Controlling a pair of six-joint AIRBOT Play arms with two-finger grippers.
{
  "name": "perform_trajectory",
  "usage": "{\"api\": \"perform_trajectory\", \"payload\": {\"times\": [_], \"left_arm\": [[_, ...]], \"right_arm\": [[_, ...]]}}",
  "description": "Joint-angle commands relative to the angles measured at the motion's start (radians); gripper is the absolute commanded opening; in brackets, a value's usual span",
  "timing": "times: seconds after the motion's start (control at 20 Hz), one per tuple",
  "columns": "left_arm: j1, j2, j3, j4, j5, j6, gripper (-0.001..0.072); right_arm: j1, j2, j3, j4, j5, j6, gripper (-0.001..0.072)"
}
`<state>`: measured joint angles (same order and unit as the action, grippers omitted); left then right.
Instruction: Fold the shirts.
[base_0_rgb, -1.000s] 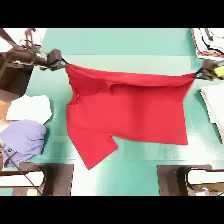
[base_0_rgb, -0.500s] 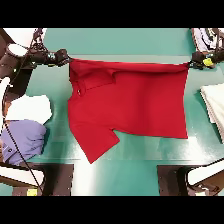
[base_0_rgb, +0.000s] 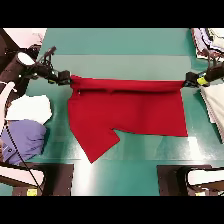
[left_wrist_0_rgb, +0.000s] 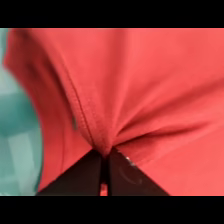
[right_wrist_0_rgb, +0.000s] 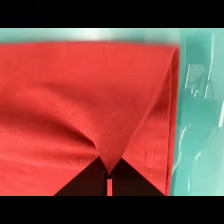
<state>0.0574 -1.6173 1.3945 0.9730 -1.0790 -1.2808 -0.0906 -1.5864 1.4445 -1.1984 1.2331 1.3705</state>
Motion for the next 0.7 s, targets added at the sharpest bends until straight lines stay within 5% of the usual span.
{"api": "perform_trajectory", "payload": {"times": [0.0,0.05,0.1,0.15,0.2,0.25,0.45,0.65], "left_arm": [[0.000,0.000,-0.082,0.017,0.011,-0.003,0.0030],[0.000,0.000,-0.084,0.017,-0.006,-0.019,0.0032],[0.001,0.000,-0.081,0.016,-0.026,-0.036,0.0182],[0.001,0.000,-0.077,0.018,-0.050,-0.050,0.0568],[0.002,0.002,-0.073,0.020,-0.066,-0.067,0.0667],[0.008,0.009,-0.065,0.023,-0.090,-0.076,0.0597],[0.049,0.136,-0.100,0.085,-0.174,-0.074,0.0596],[0.050,0.362,-0.381,0.109,-0.190,-0.076,0.0596]], "right_arm": [[0.034,0.039,-0.143,-0.006,-0.083,0.000,0.0018],[0.043,0.039,-0.157,-0.005,-0.091,0.000,0.0019],[0.047,0.039,-0.163,-0.002,-0.091,0.001,0.0070],[0.047,0.039,-0.159,0.003,-0.078,0.002,0.0290],[0.046,0.039,-0.145,0.002,-0.049,0.002,0.0388],[0.039,0.039,-0.126,0.002,-0.005,0.001,0.0388],[-0.030,0.148,-0.164,0.002,0.121,-0.022,0.0385],[-0.112,0.334,-0.328,0.002,0.129,-0.030,0.0385]]}}
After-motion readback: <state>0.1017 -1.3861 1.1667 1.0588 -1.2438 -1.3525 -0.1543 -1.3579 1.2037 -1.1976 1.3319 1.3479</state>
